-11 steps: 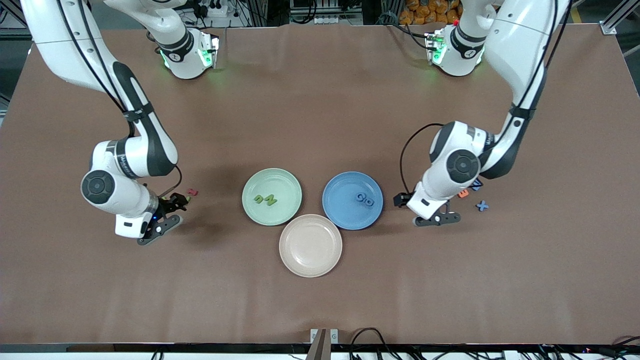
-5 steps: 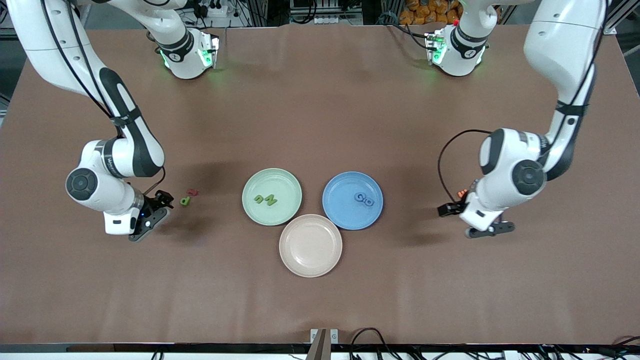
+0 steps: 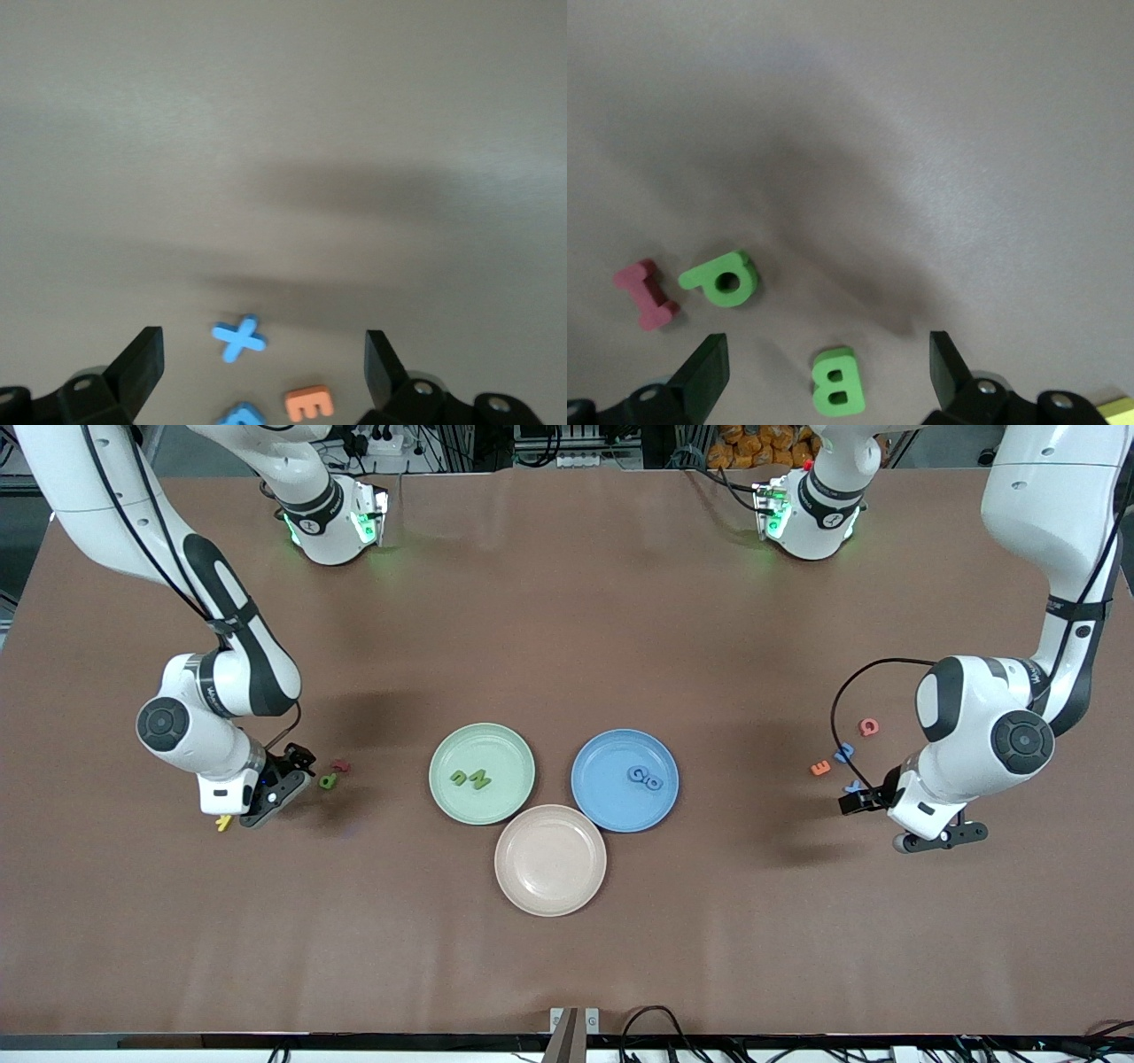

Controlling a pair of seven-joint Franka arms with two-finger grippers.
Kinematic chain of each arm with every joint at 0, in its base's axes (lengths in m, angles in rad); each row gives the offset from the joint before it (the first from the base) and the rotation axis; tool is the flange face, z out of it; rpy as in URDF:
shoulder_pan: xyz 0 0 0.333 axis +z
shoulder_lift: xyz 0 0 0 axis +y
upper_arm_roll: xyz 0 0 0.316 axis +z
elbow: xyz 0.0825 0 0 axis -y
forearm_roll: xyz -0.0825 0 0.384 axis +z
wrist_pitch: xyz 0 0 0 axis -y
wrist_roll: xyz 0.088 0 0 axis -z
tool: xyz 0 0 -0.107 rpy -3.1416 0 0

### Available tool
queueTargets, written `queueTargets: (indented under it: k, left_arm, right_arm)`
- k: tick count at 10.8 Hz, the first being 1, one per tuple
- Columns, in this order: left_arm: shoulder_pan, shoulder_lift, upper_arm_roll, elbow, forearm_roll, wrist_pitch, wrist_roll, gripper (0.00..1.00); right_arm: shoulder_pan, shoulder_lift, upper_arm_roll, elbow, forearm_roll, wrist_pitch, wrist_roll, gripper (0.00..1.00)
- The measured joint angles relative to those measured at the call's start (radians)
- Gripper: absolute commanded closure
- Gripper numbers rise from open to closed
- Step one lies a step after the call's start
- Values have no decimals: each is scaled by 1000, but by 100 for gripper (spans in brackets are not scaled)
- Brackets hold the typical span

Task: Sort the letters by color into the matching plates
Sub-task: 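Return both grippers and grasp the green B and the blue x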

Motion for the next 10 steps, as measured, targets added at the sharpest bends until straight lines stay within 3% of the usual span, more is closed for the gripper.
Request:
queueTargets:
  k: [7, 10]
  left_arm:
    - [18, 2, 7, -75, 50, 6, -27, 0]
    - [19, 10, 10, -140, 50, 123, -141, 0]
  right_arm:
    - [-18, -26, 1, -81, -48, 55, -2, 0]
    - [-22, -26, 1, -86, -50, 73, -4, 0]
